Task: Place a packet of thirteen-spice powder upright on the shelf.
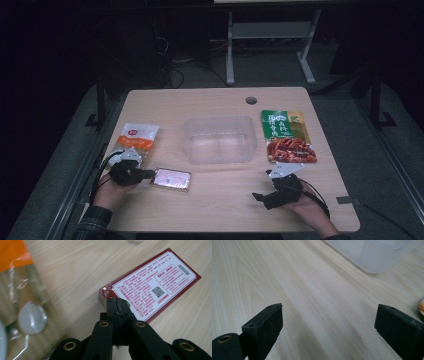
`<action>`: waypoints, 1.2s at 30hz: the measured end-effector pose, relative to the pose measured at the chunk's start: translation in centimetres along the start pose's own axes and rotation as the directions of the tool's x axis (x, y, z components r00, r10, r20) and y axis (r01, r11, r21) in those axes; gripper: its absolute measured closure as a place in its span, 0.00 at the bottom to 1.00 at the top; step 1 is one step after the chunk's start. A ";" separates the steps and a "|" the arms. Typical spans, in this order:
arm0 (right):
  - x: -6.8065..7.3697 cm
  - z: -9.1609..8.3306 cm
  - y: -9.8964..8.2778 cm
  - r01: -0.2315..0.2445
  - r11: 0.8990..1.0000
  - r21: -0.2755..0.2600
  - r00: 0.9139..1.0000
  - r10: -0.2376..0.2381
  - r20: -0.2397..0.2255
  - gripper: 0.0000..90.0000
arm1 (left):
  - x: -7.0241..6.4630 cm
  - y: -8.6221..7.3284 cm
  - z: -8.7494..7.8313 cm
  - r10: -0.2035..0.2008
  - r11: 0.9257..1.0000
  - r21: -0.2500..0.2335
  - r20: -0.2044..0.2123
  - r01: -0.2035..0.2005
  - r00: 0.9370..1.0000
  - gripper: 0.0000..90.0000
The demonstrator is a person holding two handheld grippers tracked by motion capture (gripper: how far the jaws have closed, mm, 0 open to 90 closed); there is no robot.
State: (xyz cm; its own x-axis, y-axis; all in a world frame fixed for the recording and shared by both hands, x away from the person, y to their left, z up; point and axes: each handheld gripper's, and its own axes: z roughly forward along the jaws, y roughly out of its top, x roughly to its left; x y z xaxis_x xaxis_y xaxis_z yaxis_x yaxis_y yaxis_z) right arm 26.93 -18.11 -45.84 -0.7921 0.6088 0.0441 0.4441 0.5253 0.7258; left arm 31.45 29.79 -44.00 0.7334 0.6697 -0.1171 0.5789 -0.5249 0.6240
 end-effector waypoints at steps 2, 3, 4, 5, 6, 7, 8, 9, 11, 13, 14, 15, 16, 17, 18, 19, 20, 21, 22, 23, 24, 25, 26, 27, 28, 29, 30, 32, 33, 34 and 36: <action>0.0 0.0 0.0 0.000 1.000 0.000 1.000 0.000 -0.001 0.08 | -0.4 0.4 0.4 0.024 1.000 0.005 0.015 -0.024 1.000 1.00; 0.0 0.0 0.0 -0.001 1.000 0.002 1.000 0.001 -0.002 0.08 | -0.7 0.6 0.6 0.031 1.000 0.003 0.021 -0.031 0.999 1.00; 0.1 0.1 0.0 0.000 1.000 0.003 1.000 0.000 -0.004 0.08 | -0.9 0.7 0.8 0.033 0.999 -0.002 0.026 -0.033 0.999 1.00; 0.1 0.1 0.0 0.001 1.000 0.005 1.000 -0.001 -0.006 0.08 | -1.2 0.9 1.0 0.037 0.999 -0.002 0.036 -0.037 0.999 1.00; 0.1 0.1 0.0 0.005 1.000 0.007 1.000 -0.005 -0.007 0.08 | -1.4 1.1 1.2 0.053 0.999 0.005 0.044 -0.053 0.998 1.00; 0.1 0.1 0.0 0.009 1.000 0.006 1.000 -0.009 -0.009 0.08 | -1.7 1.3 1.5 0.061 0.998 0.003 0.051 -0.061 0.997 1.00; 0.1 0.1 0.0 0.010 1.000 0.005 1.000 -0.010 -0.011 0.08 | -2.0 1.4 1.8 0.073 0.997 0.009 0.054 -0.074 0.996 1.00; 0.2 0.1 0.0 0.010 1.000 0.005 1.000 -0.010 -0.012 0.08 | -2.3 1.7 2.1 0.084 0.996 0.011 0.062 -0.085 0.995 1.00; 0.2 0.1 0.0 0.011 1.000 0.006 1.000 -0.011 -0.014 0.08 | -2.8 2.1 2.6 0.100 0.995 0.011 0.069 -0.101 0.993 1.00; 0.2 0.2 0.0 0.011 1.000 0.010 1.000 -0.011 -0.015 0.08 | -3.2 2.5 3.0 0.111 0.994 0.012 0.074 -0.112 0.991 1.00; 0.2 0.2 0.0 0.014 1.000 0.010 1.000 -0.014 -0.018 0.08 | -3.4 2.8 3.2 0.121 0.992 0.012 0.079 -0.122 0.989 1.00; 0.3 0.2 0.0 0.018 1.000 0.008 1.000 -0.018 -0.020 0.08 | -3.6 3.0 3.4 0.129 0.991 0.014 0.084 -0.131 0.988 1.00; 0.3 0.2 0.1 0.022 1.000 0.007 1.000 -0.022 -0.021 0.08 | -3.9 3.2 3.7 0.136 0.990 0.010 0.086 -0.137 0.987 1.00; 0.3 0.2 0.1 0.022 1.000 0.007 1.000 -0.022 -0.021 0.08 | -3.9 3.2 3.7 0.136 0.990 0.010 0.086 -0.137 0.987 1.00; 0.4 0.2 0.1 0.024 1.000 0.007 0.999 -0.024 -0.027 0.08 | -4.2 3.6 4.1 0.149 0.989 0.012 0.094 -0.150 0.984 1.00; 0.4 0.2 0.1 0.024 1.000 0.007 0.999 -0.024 -0.028 0.08 | -4.5 3.8 4.3 0.147 0.989 0.004 0.100 -0.148 0.984 1.00; 0.4 0.2 0.1 0.024 1.000 0.007 0.999 -0.024 -0.028 0.08 | -4.5 3.8 4.3 0.147 0.989 0.004 0.100 -0.148 0.984 1.00; 0.4 0.2 0.1 0.030 1.000 0.008 0.999 -0.030 -0.031 0.08 | -4.9 4.1 4.6 0.167 0.986 0.010 0.108 -0.169 0.980 1.00; 0.5 0.2 0.1 0.032 0.999 0.008 0.999 -0.032 -0.033 0.08 | -5.1 4.2 4.8 0.174 0.984 0.010 0.114 -0.176 0.978 1.00; 0.5 0.2 0.1 0.033 0.999 0.008 0.999 -0.033 -0.035 0.08 | -5.1 4.2 4.8 0.174 0.984 0.010 0.114 -0.176 0.978 1.00; 0.5 0.2 0.1 0.037 0.999 0.006 0.999 -0.036 -0.038 0.08 | -5.6 4.6 5.2 0.183 0.983 0.007 0.123 -0.185 0.975 1.00; 0.5 0.2 0.1 0.039 0.999 0.003 0.998 -0.039 -0.043 0.08 | -5.9 4.7 5.4 0.197 0.980 0.014 0.128 -0.200 0.972 1.00; 0.6 0.2 0.1 0.040 0.999 -0.001 0.998 -0.040 -0.048 0.08 | -6.2 4.9 5.6 0.204 0.978 0.016 0.133 -0.208 0.970 1.00; 0.6 0.2 0.2 0.048 0.999 -0.003 0.998 -0.048 -0.050 0.08 | -6.5 5.0 5.9 0.204 0.978 0.008 0.137 -0.207 0.969 1.00; 0.6 0.2 0.2 0.048 0.999 -0.003 0.998 -0.048 -0.050 0.08 | -6.5 5.0 5.9 0.204 0.978 0.008 0.137 -0.207 0.969 1.00; 0.7 0.1 0.2 0.050 0.999 -0.001 0.997 -0.050 -0.056 0.08 | -6.9 5.1 6.1 0.221 0.974 0.018 0.146 -0.226 0.964 1.00; 0.8 0.1 0.2 0.051 0.999 -0.004 0.996 -0.052 -0.073 0.08 | -7.4 5.3 6.5 0.233 0.971 0.019 0.157 -0.239 0.960 1.00; 0.8 0.0 0.3 0.049 0.999 -0.001 0.995 -0.049 -0.089 0.08 | -7.8 5.4 6.8 0.236 0.970 0.016 0.163 -0.242 0.958 1.00; 0.9 -0.1 0.4 0.055 0.998 0.007 0.993 -0.054 -0.102 0.08 | -8.4 5.6 7.3 0.246 0.968 0.016 0.170 -0.252 0.954 1.00; 0.9 -0.1 0.5 0.055 0.998 0.004 0.993 -0.055 -0.108 0.08 | -8.6 5.7 7.5 0.256 0.964 0.022 0.175 -0.264 0.951 1.00; 1.0 -0.2 0.6 0.059 0.998 -0.004 0.991 -0.059 -0.119 0.08 | -8.8 5.8 7.6 0.257 0.964 0.017 0.177 -0.264 0.950 1.00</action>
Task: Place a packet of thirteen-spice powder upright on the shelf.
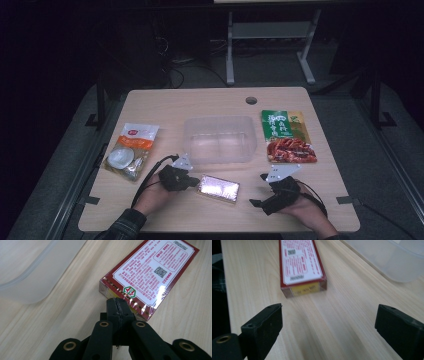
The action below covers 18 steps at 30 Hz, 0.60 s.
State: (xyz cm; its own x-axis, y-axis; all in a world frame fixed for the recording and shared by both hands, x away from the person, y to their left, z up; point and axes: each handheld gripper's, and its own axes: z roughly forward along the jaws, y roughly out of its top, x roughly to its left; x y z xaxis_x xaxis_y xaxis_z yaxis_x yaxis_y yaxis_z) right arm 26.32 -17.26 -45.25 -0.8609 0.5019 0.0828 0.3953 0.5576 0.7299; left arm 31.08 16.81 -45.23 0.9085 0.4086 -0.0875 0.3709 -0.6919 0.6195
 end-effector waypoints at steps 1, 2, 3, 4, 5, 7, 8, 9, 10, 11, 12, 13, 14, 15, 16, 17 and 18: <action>0.1 0.0 0.1 0.001 1.000 0.004 1.000 -0.001 -0.010 0.08 | 0.0 0.0 -0.1 0.008 1.000 0.005 0.001 -0.008 1.000 1.00; 0.2 0.0 0.1 0.004 1.000 0.003 1.000 -0.004 -0.017 0.09 | 0.0 0.0 -0.1 -0.014 1.000 -0.015 0.007 0.014 1.000 1.00; 0.3 0.0 0.2 0.004 1.000 0.008 1.000 -0.004 -0.023 0.10 | 0.2 0.0 -0.3 0.005 1.000 -0.007 0.008 -0.005 1.000 1.00; 0.3 0.0 0.2 0.008 1.000 0.008 1.000 -0.008 -0.030 0.13 | 0.1 -0.1 -0.5 -0.019 0.999 -0.026 0.006 0.019 1.000 1.00; 0.3 0.1 0.3 0.010 1.000 0.008 0.999 -0.010 -0.039 0.14 | 0.2 -0.2 -0.8 -0.026 0.999 -0.035 0.007 0.026 1.000 1.00; 0.4 0.3 0.6 0.005 1.000 0.025 0.998 -0.004 -0.058 0.15 | 0.4 -0.5 -1.4 -0.036 0.998 -0.050 0.006 0.036 0.999 0.98; 0.4 0.4 0.7 0.004 1.000 0.027 0.998 -0.003 -0.064 0.15 | 0.5 -0.7 -1.7 -0.035 0.998 -0.046 0.007 0.035 0.999 0.95; 0.5 0.6 0.9 0.006 1.000 0.027 0.997 -0.004 -0.071 0.15 | 0.6 -0.9 -2.0 -0.040 0.998 -0.048 0.007 0.040 0.999 0.92; 0.5 0.7 1.1 0.015 1.000 0.020 0.997 -0.013 -0.072 0.15 | 0.6 -1.2 -2.2 -0.044 0.997 -0.056 0.005 0.044 0.999 0.90; 0.7 0.9 1.4 0.009 1.000 0.021 0.997 -0.008 -0.074 0.15 | 0.7 -1.4 -2.4 -0.050 0.997 -0.057 0.005 0.050 0.999 0.87; 0.7 1.0 1.6 0.017 1.000 0.021 0.997 -0.015 -0.076 0.15 | 0.7 -1.7 -2.6 -0.062 0.996 -0.065 0.008 0.062 0.998 0.83; 0.9 1.2 2.0 0.028 0.999 0.020 0.997 -0.026 -0.077 0.15 | 0.8 -2.0 -2.8 -0.053 0.997 -0.060 0.006 0.054 0.999 0.80; 1.0 1.4 2.3 0.037 0.999 0.020 0.996 -0.036 -0.078 0.15 | 0.8 -2.2 -3.0 -0.057 0.997 -0.061 0.005 0.057 0.998 0.76; 1.0 1.6 2.5 0.039 0.999 0.022 0.996 -0.037 -0.078 0.15 | 0.8 -2.4 -3.1 -0.062 0.996 -0.061 0.006 0.062 0.998 0.72; 1.0 1.6 2.5 0.039 0.999 0.022 0.996 -0.037 -0.078 0.15 | 0.8 -2.4 -3.1 -0.062 0.996 -0.061 0.006 0.062 0.998 0.67; 1.1 2.1 2.9 0.048 0.998 0.030 0.995 -0.045 -0.087 0.15 | 1.0 -2.8 -3.4 -0.068 0.996 -0.061 0.004 0.068 0.998 0.63; 1.1 2.4 3.1 0.047 0.998 0.038 0.995 -0.044 -0.091 0.15 | 1.0 -2.8 -3.4 -0.068 0.996 -0.061 0.004 0.068 0.998 0.59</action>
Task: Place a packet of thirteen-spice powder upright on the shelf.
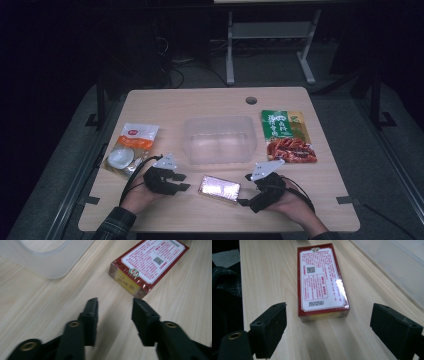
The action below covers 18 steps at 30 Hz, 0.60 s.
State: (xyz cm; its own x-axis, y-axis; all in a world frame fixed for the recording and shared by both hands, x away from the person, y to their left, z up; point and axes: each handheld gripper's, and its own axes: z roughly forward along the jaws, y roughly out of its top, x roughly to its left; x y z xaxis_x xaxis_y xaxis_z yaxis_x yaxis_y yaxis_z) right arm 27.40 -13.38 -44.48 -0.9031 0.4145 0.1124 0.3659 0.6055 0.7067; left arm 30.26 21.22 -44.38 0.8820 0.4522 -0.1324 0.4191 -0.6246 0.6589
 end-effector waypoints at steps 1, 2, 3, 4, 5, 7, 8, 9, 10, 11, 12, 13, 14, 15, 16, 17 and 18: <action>0.0 0.0 0.0 0.000 1.000 0.000 1.000 0.000 0.000 0.15 | 0.1 -0.2 -0.2 -0.008 1.000 -0.002 0.001 0.008 1.000 0.59; 0.0 0.3 0.3 0.013 1.000 0.006 1.000 -0.013 0.006 0.15 | 0.2 -0.4 -0.4 -0.009 1.000 -0.003 -0.002 0.009 1.000 0.55; 0.0 0.8 0.8 0.014 1.000 0.014 1.000 -0.014 -0.003 0.15 | 0.3 -0.7 -0.9 -0.009 1.000 -0.013 -0.013 0.009 1.000 0.50; 0.0 0.8 0.8 0.014 1.000 0.014 1.000 -0.014 -0.003 0.15 | 0.3 -0.7 -0.9 -0.009 1.000 -0.013 -0.013 0.009 1.000 0.48; 0.1 1.3 1.3 0.033 0.999 0.022 0.999 -0.033 0.002 0.15 | 0.4 -1.0 -1.2 -0.013 1.000 -0.027 -0.018 0.013 1.000 0.46; 0.1 1.8 1.7 0.043 0.999 0.031 0.999 -0.043 0.000 0.15 | 0.4 -1.2 -1.3 -0.015 0.999 -0.043 -0.017 0.014 1.000 0.42; 0.1 1.8 1.7 0.043 0.999 0.031 0.999 -0.043 0.000 0.15 | 0.4 -1.2 -1.3 -0.015 0.999 -0.043 -0.017 0.014 1.000 0.41; 0.1 2.4 2.0 0.057 0.998 0.042 0.998 -0.057 0.001 0.15 | 0.5 -1.3 -1.3 -0.005 0.999 -0.041 -0.020 0.004 1.000 0.40; 0.0 2.6 2.1 0.064 0.997 0.049 0.998 -0.064 0.000 0.15 | 0.6 -1.3 -1.3 -0.002 0.999 -0.033 -0.022 0.002 1.000 0.39; 0.0 3.0 2.2 0.070 0.996 0.059 0.998 -0.070 -0.004 0.16 | 0.6 -1.3 -1.3 -0.002 0.999 -0.033 -0.022 0.002 1.000 0.38; 0.1 3.2 2.2 0.072 0.995 0.064 0.997 -0.072 -0.006 0.16 | 0.6 -1.3 -1.2 -0.002 1.000 -0.031 -0.021 0.001 1.000 0.38; 0.1 3.2 2.2 0.072 0.995 0.064 0.997 -0.072 -0.006 0.16 | 0.6 -1.3 -1.2 -0.002 1.000 -0.031 -0.021 0.001 1.000 0.37; 0.2 3.7 2.3 0.097 0.992 0.085 0.995 -0.097 -0.002 0.17 | 0.6 -1.3 -1.1 0.003 1.000 -0.030 -0.019 -0.004 1.000 0.37; 0.4 3.9 2.4 0.096 0.991 0.091 0.995 -0.096 0.001 0.18 | 0.6 -1.3 -1.1 0.003 1.000 -0.030 -0.019 -0.004 1.000 0.37; 0.4 4.1 2.3 0.103 0.990 0.098 0.995 -0.104 0.002 0.20 | 0.6 -1.3 -1.0 0.006 1.000 -0.031 -0.019 -0.007 1.000 0.37; 0.3 4.2 2.3 0.112 0.988 0.103 0.994 -0.113 0.005 0.21 | 0.6 -1.3 -1.0 0.008 1.000 -0.028 -0.018 -0.009 1.000 0.37; 0.3 4.2 2.3 0.110 0.988 0.107 0.994 -0.111 0.004 0.22 | 0.6 -1.3 -0.9 0.007 1.000 -0.027 -0.018 -0.008 1.000 0.37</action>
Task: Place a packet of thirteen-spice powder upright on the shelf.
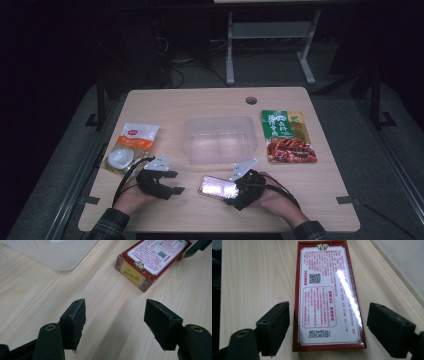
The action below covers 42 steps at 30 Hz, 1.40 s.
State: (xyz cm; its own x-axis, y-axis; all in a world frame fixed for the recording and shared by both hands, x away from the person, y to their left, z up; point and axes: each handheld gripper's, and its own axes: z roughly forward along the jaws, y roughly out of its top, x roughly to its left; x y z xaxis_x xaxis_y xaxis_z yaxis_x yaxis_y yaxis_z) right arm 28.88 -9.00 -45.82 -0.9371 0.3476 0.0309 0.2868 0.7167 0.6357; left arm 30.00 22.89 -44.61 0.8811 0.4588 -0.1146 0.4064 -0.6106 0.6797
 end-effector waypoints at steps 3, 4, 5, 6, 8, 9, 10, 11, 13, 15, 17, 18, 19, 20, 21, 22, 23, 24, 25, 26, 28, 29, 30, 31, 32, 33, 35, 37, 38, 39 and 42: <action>0.0 0.4 -0.2 0.005 1.000 0.009 1.000 -0.005 -0.002 0.26 | 0.0 0.0 0.1 0.000 1.000 0.003 0.001 0.000 1.000 0.37; 0.0 0.4 -0.2 0.021 1.000 0.014 1.000 -0.021 -0.002 0.27 | 0.0 0.0 0.1 0.000 1.000 0.003 0.001 0.000 1.000 0.37; 0.0 0.5 -0.3 0.040 0.999 0.010 0.999 -0.040 0.002 0.29 | 0.0 0.0 0.1 0.001 1.000 0.006 0.002 -0.001 1.000 0.37; 0.0 0.5 -0.3 0.040 0.999 0.010 0.999 -0.040 0.002 0.29 | 0.0 0.0 0.1 0.001 1.000 0.006 0.002 -0.001 1.000 0.37; 0.3 0.5 -0.3 0.023 1.000 0.013 1.000 -0.023 0.001 0.32 | 0.0 0.0 0.1 0.000 1.000 0.003 0.001 0.000 1.000 0.37; 0.2 0.7 -0.4 0.048 0.999 0.007 0.999 -0.048 0.003 0.32 | 0.0 0.0 0.0 0.001 1.000 0.004 -0.002 -0.001 1.000 0.37; 0.1 0.7 -0.4 0.047 0.999 0.003 0.999 -0.047 0.002 0.32 | 0.0 0.0 0.0 0.001 1.000 0.004 -0.002 -0.001 1.000 0.37; 0.2 0.6 -0.4 0.035 0.999 0.005 0.999 -0.035 0.002 0.32 | 0.1 0.0 0.0 -0.004 1.000 0.005 -0.004 0.004 1.000 0.37; 0.2 0.6 -0.4 0.037 0.999 0.005 0.999 -0.037 0.001 0.33 | 0.2 -0.1 0.0 -0.011 1.000 0.005 -0.008 0.011 1.000 0.37; 0.1 0.6 -0.5 0.051 0.999 0.010 0.999 -0.051 0.001 0.34 | 0.3 -0.1 0.0 -0.012 1.000 0.006 -0.009 0.012 1.000 0.37; 0.2 0.5 -0.5 0.046 0.999 0.007 0.999 -0.046 -0.002 0.34 | 0.3 -0.1 0.0 -0.012 1.000 0.001 -0.006 0.012 1.000 0.37; 0.2 0.5 -0.5 0.046 0.999 0.007 0.999 -0.046 -0.002 0.34 | 0.3 -0.1 0.0 -0.012 1.000 0.001 -0.006 0.012 1.000 0.37; 0.2 0.5 -0.5 0.041 0.999 0.008 0.999 -0.041 -0.002 0.35 | 0.2 -0.1 0.0 -0.003 1.000 0.002 -0.005 0.003 1.000 0.37; 0.2 0.5 -0.5 0.042 0.999 0.011 0.999 -0.042 -0.003 0.35 | 0.2 -0.1 0.0 -0.003 1.000 0.002 -0.005 0.003 1.000 0.36; 0.2 0.5 -0.5 0.043 0.999 0.010 0.999 -0.043 -0.003 0.35 | 0.2 0.0 0.1 0.004 1.000 0.008 0.001 -0.004 1.000 0.36; 0.2 0.5 -0.5 0.043 0.999 0.010 0.999 -0.043 -0.004 0.35 | 0.2 0.0 0.1 0.010 1.000 0.009 0.003 -0.010 1.000 0.35; 0.3 0.5 -0.5 0.035 0.999 0.007 0.999 -0.035 -0.007 0.35 | 0.1 0.0 0.1 0.014 1.000 0.005 0.001 -0.014 1.000 0.35; 0.3 0.5 -0.5 0.032 0.999 0.006 0.999 -0.032 -0.010 0.35 | 0.1 0.0 0.1 0.014 1.000 0.005 0.001 -0.014 1.000 0.35; 0.3 0.5 -0.5 0.034 0.999 0.005 0.999 -0.034 -0.011 0.35 | 0.0 0.1 0.1 0.024 1.000 0.004 0.008 -0.024 1.000 0.35; 0.3 0.4 -0.5 0.034 0.999 0.005 0.999 -0.034 -0.015 0.35 | 0.0 0.1 0.1 0.033 0.999 0.002 0.011 -0.033 0.999 0.34; 0.1 0.3 -0.6 0.043 0.999 0.009 0.999 -0.043 -0.028 0.35 | -0.1 0.2 0.1 0.045 0.999 -0.006 0.020 -0.045 0.999 0.33; 0.1 0.3 -0.6 0.043 0.999 0.009 0.999 -0.043 -0.028 0.35 | -0.1 0.2 0.1 0.045 0.999 -0.006 0.020 -0.045 0.999 0.32; -0.1 0.1 -0.5 0.055 0.998 0.004 0.998 -0.055 -0.043 0.35 | -0.2 0.3 0.1 0.057 0.998 -0.020 0.037 -0.056 0.998 0.31; -0.1 0.0 -0.5 0.057 0.998 -0.002 0.997 -0.057 -0.047 0.35 | -0.3 0.3 0.1 0.066 0.998 -0.027 0.045 -0.065 0.997 0.30; -0.2 -0.2 -0.5 0.063 0.998 -0.006 0.997 -0.063 -0.049 0.35 | -0.4 0.4 0.1 0.074 0.997 -0.029 0.050 -0.073 0.996 0.30; -0.3 -0.4 -0.5 0.063 0.998 -0.014 0.997 -0.064 -0.051 0.35 | -0.5 0.5 0.1 0.087 0.996 -0.032 0.058 -0.085 0.995 0.28; -0.4 -0.8 -0.5 0.060 0.998 -0.019 0.997 -0.061 -0.052 0.35 | -0.7 0.7 0.2 0.105 0.994 -0.041 0.070 -0.103 0.992 0.26; -0.4 -1.1 -0.4 0.073 0.997 -0.026 0.996 -0.075 -0.057 0.35 | -0.9 1.0 0.1 0.133 0.990 -0.051 0.086 -0.129 0.987 0.24; -0.4 -1.3 -0.4 0.058 0.998 -0.034 0.996 -0.060 -0.065 0.35 | -1.1 1.2 0.1 0.138 0.989 -0.062 0.093 -0.133 0.986 0.23; -0.4 -1.4 -0.4 0.063 0.997 -0.043 0.996 -0.066 -0.067 0.35 | -1.1 1.3 0.1 0.151 0.987 -0.065 0.098 -0.145 0.984 0.23; -0.2 -1.7 -0.4 0.050 0.998 -0.044 0.996 -0.054 -0.077 0.35 | -1.4 1.7 0.0 0.192 0.980 -0.080 0.123 -0.184 0.974 0.20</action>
State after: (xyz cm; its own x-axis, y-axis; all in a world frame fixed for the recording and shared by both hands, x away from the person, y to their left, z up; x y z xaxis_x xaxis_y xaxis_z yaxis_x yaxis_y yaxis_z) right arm 28.61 -10.33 -44.76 -0.9637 0.2612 0.0559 0.2303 0.7062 0.6695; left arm 29.43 21.24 -43.28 0.9658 0.2499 -0.0698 0.2171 -0.6312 0.7446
